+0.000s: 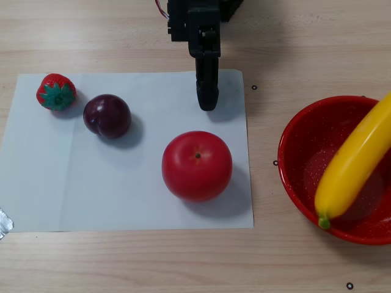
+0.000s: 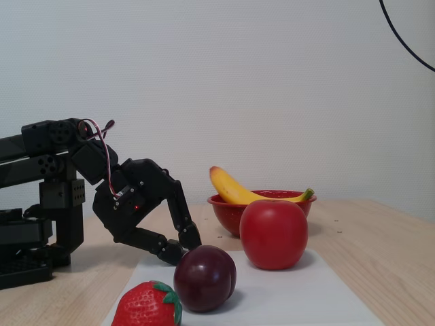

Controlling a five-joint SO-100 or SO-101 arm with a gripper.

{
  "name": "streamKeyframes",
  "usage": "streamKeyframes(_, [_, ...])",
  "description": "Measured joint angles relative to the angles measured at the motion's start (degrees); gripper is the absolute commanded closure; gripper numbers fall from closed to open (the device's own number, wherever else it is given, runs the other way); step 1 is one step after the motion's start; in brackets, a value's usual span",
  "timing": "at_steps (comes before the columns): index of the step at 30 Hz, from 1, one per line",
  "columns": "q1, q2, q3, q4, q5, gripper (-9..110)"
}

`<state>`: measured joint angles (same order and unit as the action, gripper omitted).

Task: Grasp the banana and put it in the red bowl.

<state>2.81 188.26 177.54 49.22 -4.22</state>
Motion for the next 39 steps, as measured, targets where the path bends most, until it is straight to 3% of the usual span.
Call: streamKeyframes(39, [2.9, 0.0, 0.0, 0.9, 4.0, 101])
